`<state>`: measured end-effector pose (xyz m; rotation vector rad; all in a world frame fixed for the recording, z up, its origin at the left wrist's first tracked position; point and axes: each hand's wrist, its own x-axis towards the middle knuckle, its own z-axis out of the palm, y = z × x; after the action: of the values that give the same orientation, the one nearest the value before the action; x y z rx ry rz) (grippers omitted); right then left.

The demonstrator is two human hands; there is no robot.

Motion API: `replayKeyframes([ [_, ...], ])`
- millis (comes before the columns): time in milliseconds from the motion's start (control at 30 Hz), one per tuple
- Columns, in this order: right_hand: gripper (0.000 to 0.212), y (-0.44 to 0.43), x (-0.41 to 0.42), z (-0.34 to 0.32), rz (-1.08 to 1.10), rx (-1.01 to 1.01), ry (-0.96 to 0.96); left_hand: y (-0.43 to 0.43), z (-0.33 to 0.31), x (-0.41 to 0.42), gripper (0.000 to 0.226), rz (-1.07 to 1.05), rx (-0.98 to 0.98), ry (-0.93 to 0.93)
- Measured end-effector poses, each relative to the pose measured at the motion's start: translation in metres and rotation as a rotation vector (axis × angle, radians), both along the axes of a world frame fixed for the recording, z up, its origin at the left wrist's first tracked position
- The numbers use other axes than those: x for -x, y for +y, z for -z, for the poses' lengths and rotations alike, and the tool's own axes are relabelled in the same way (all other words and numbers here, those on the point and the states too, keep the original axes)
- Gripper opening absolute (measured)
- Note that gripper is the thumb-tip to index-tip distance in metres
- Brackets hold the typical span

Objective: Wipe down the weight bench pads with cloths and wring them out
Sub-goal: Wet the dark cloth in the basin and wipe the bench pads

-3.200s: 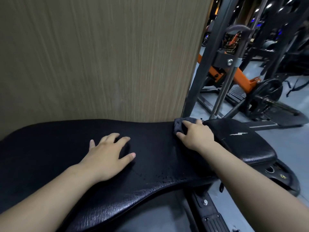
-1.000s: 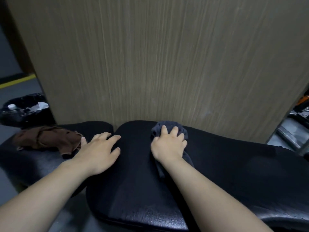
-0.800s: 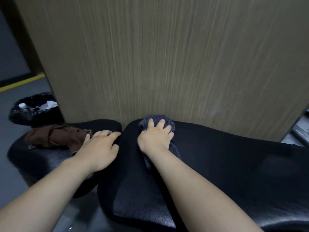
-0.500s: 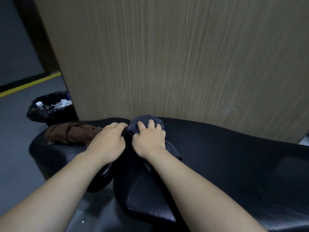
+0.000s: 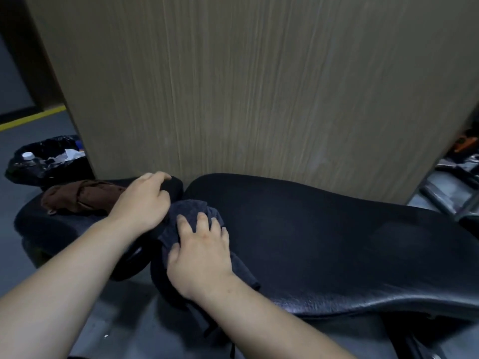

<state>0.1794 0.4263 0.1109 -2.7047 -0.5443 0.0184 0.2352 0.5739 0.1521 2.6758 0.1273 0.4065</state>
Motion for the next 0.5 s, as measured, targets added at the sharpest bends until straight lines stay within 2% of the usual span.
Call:
replayKeyframes([
  [267, 0.062, -0.085, 0.008, 0.001, 0.141, 0.067, -0.034, -0.059, 0.004, 0.002, 0.042, 0.126, -0.011, 0.068],
  [500, 0.063, -0.167, 0.019, 0.001, 0.246, 0.070, -0.051, -0.135, 0.025, 0.022, 0.053, 0.349, -0.166, 0.202],
])
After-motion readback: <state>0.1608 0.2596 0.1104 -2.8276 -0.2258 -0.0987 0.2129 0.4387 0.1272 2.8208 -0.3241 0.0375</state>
